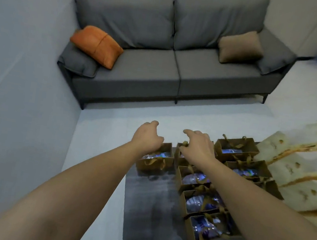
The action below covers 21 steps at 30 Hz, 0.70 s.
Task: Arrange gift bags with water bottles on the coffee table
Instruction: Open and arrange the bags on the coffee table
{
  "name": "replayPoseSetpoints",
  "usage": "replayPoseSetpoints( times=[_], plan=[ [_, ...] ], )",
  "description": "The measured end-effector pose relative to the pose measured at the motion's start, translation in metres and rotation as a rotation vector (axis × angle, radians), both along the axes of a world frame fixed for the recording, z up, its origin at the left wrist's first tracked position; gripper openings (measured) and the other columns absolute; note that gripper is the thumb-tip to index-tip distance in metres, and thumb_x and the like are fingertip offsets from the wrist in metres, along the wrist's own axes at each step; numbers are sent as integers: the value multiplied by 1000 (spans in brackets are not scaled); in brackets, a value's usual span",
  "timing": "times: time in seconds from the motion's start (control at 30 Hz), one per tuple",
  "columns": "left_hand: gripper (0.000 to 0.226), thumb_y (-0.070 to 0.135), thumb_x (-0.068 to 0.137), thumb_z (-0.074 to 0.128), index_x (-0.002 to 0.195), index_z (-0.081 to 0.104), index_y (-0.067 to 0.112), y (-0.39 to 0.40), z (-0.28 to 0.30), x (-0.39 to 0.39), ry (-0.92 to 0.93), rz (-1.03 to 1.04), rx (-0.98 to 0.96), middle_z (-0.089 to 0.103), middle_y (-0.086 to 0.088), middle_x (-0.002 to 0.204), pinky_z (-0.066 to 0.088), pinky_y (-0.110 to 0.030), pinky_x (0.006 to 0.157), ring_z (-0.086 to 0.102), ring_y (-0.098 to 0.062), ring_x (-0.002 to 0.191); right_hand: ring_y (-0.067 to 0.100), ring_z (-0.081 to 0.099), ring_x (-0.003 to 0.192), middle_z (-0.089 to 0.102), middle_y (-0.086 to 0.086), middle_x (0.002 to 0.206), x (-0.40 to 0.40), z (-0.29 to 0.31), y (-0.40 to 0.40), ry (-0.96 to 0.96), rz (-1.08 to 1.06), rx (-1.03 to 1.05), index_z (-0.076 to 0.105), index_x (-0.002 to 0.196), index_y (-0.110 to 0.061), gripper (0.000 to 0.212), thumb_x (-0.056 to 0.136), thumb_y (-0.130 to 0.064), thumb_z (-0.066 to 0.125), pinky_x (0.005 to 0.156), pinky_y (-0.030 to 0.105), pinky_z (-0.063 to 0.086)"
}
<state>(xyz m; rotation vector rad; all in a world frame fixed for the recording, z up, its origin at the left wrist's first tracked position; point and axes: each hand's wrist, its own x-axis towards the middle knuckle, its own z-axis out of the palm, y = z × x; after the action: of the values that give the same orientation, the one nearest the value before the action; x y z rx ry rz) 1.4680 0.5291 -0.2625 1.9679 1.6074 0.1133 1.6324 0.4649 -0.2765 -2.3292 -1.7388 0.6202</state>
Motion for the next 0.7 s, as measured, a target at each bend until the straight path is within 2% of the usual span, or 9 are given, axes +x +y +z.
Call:
replayPoseSetpoints(
  times=[0.17,0.33,0.47,0.6,0.7],
  plan=[
    [64,25,96,61,154,35,19,-34,46,38,-51,-247,113,41,-7,156,42,-37,106,42,-28,139,28,43,131,52,4,143,5,51,-64,-73,-222,127,41,151,-28,61,94,-32,64,107,45,41],
    [62,28,96,60,152,37,18,-97,80,91,-103,-521,171,42,-9,153,41,-38,105,42,-29,138,30,46,127,55,7,138,24,85,-160,-112,-457,189,46,148,-27,59,91,-30,61,105,42,43],
    [56,30,93,56,146,42,15,-171,101,141,-97,-778,209,49,-13,144,43,-39,103,46,-33,132,33,42,134,51,8,143,48,104,-260,-150,-672,138,40,151,-27,66,90,-35,61,108,44,42],
    [64,31,96,55,154,32,16,-262,118,190,-93,-1001,227,41,-13,151,43,-41,105,42,-33,136,33,45,132,52,7,143,71,119,-369,-178,-891,150,40,151,-28,67,88,-33,60,104,42,45],
    [64,33,96,55,154,33,17,-338,125,229,-101,-1146,276,41,-11,150,44,-41,103,43,-32,135,34,45,132,52,7,143,88,122,-450,-181,-1038,175,41,151,-28,65,88,-33,60,103,41,43]
  ],
)
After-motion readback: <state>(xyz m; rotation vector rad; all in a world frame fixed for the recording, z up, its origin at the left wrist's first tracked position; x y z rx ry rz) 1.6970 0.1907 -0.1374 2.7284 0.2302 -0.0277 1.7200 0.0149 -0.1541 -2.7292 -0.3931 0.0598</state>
